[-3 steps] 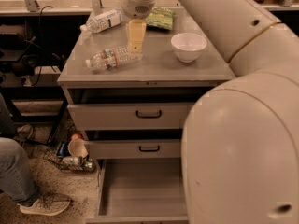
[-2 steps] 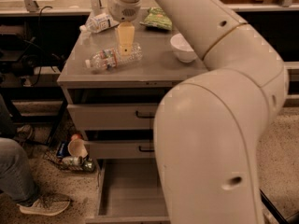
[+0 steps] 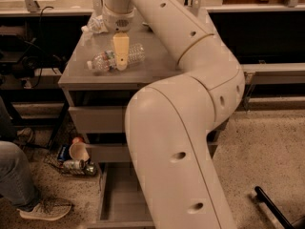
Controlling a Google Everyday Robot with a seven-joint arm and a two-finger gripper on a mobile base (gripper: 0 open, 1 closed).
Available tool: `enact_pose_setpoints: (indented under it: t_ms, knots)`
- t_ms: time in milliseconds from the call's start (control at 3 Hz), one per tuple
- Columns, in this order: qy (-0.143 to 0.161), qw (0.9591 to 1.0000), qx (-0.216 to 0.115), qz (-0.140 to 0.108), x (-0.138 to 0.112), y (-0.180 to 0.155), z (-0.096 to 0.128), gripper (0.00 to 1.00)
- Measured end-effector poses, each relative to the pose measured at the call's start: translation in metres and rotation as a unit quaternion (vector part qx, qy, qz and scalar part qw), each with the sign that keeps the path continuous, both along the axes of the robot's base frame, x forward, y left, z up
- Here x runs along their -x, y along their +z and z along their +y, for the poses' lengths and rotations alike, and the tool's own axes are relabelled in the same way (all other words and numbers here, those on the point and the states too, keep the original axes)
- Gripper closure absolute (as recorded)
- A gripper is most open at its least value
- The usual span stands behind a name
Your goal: Place water bottle into bottom drawer
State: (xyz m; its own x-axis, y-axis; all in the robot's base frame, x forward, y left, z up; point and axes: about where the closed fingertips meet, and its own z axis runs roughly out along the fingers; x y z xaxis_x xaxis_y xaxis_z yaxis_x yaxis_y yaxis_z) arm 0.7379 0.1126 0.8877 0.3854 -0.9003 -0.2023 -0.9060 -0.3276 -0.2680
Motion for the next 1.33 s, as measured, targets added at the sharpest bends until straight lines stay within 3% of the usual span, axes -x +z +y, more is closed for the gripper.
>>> enact_pose_setpoints:
  t_ms: [333, 667, 1333]
  knots:
    - [-0.011, 0.9997, 0.001, 0.02, -0.006, -0.018, -0.001, 0.0]
    - [-0.031, 0.9989, -0.003, 0.036, -0.012, -0.032, -0.009, 0.18]
    - [-0.055, 0.9972, -0.014, 0.05, -0.014, -0.04, -0.019, 0.64]
